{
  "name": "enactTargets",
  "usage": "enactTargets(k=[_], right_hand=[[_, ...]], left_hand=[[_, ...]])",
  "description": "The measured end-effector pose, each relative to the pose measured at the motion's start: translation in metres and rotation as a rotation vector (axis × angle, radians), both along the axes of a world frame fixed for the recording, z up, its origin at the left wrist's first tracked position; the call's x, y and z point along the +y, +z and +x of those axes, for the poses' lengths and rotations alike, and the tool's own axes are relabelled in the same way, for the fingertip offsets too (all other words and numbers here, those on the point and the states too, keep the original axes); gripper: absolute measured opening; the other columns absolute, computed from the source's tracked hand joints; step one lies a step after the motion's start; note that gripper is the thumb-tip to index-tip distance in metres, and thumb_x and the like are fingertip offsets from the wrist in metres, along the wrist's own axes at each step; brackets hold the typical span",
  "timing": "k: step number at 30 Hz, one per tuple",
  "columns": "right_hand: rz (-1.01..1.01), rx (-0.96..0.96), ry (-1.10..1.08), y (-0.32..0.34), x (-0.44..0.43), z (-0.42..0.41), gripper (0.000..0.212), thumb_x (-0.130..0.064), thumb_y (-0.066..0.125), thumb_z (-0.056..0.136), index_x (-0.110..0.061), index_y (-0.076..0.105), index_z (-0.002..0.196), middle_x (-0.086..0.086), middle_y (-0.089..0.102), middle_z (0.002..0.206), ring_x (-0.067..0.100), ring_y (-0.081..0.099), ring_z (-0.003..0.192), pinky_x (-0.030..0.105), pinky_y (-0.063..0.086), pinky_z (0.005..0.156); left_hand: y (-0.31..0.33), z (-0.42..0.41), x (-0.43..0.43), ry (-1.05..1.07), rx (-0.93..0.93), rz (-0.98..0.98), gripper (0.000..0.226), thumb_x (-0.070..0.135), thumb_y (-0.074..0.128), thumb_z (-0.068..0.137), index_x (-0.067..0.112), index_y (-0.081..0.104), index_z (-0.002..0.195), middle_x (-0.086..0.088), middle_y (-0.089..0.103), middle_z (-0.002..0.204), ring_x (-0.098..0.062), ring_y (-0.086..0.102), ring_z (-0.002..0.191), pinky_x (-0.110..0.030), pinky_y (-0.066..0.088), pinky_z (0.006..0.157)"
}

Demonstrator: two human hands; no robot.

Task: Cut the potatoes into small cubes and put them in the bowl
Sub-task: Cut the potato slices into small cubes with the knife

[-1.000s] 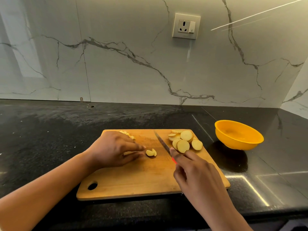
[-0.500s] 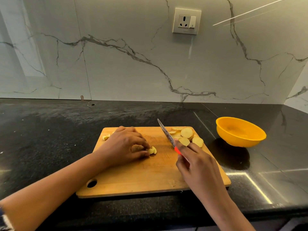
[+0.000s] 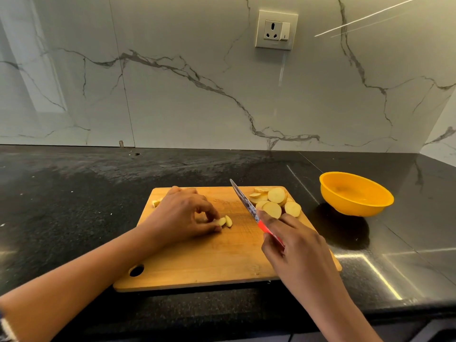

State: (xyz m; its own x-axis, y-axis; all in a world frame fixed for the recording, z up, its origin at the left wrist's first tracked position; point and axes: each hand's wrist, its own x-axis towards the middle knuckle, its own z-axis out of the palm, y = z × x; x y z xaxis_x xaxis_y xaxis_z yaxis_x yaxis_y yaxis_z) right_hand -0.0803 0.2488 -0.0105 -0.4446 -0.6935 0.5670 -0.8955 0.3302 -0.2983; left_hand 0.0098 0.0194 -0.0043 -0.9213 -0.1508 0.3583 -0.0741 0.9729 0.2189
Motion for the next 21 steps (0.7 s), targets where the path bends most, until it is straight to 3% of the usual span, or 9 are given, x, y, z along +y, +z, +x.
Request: enactTargets(k=[3, 8, 11, 14, 18, 21], right_hand=[[0.041, 0.000, -0.002, -0.002, -0.001, 0.005, 0.051, -0.018, 0.072, 0.080, -0.024, 0.059, 0.128, -0.011, 0.059, 0.081, 0.011, 0.053, 0.060, 0.021, 0.046, 0.047], [0.078, -0.083, 0.070, 0.000, -0.001, 0.016, 0.049, -0.032, 0.044, 0.097, -0.038, 0.032, 0.144, -0.015, 0.049, 0.103, 0.009, 0.051, 0.089, 0.019, 0.045, 0.074], [0.119, -0.085, 0.112, 0.001, -0.001, 0.022, 0.049, -0.034, 0.039, 0.098, -0.040, 0.026, 0.146, -0.017, 0.045, 0.103, 0.009, 0.050, 0.091, 0.019, 0.045, 0.074], [0.163, -0.080, 0.139, 0.003, -0.003, 0.026, 0.050, -0.034, 0.040, 0.098, -0.039, 0.027, 0.146, -0.018, 0.044, 0.100, 0.008, 0.049, 0.091, 0.020, 0.046, 0.075], [0.173, -0.063, 0.150, 0.004, -0.005, 0.028, 0.049, -0.033, 0.041, 0.098, -0.039, 0.029, 0.145, -0.017, 0.040, 0.095, 0.008, 0.049, 0.089, 0.019, 0.041, 0.071], [0.168, -0.048, 0.145, 0.006, -0.007, 0.031, 0.048, -0.033, 0.041, 0.098, -0.038, 0.031, 0.145, -0.016, 0.038, 0.094, 0.007, 0.048, 0.087, 0.017, 0.034, 0.065]], left_hand=[[0.001, 0.002, -0.001, 0.025, 0.002, 0.028, 0.050, 0.076, 0.042, 0.069, 0.040, 0.070, 0.091, 0.029, 0.058, 0.082, 0.003, 0.053, 0.083, -0.036, 0.048, 0.080], [0.005, 0.015, -0.008, 0.067, -0.014, 0.075, 0.033, 0.072, 0.055, 0.065, 0.044, 0.065, 0.080, 0.026, 0.062, 0.078, 0.003, 0.056, 0.077, -0.031, 0.051, 0.075], [0.005, 0.022, -0.004, 0.087, -0.066, 0.141, 0.021, 0.057, 0.070, 0.070, 0.047, 0.062, 0.086, 0.023, 0.064, 0.081, 0.001, 0.058, 0.082, -0.020, 0.051, 0.073], [0.001, 0.025, 0.001, 0.133, 0.003, 0.167, 0.022, 0.047, 0.072, 0.073, 0.042, 0.067, 0.094, 0.023, 0.065, 0.084, 0.000, 0.059, 0.079, -0.013, 0.049, 0.069], [-0.002, 0.026, 0.003, 0.127, 0.080, 0.161, 0.017, 0.042, 0.072, 0.075, 0.038, 0.072, 0.091, 0.025, 0.063, 0.079, -0.002, 0.058, 0.086, -0.016, 0.048, 0.069], [-0.004, 0.027, 0.002, 0.105, 0.093, 0.116, 0.020, 0.044, 0.070, 0.075, 0.035, 0.074, 0.092, 0.019, 0.067, 0.081, -0.002, 0.059, 0.074, -0.017, 0.050, 0.063]])
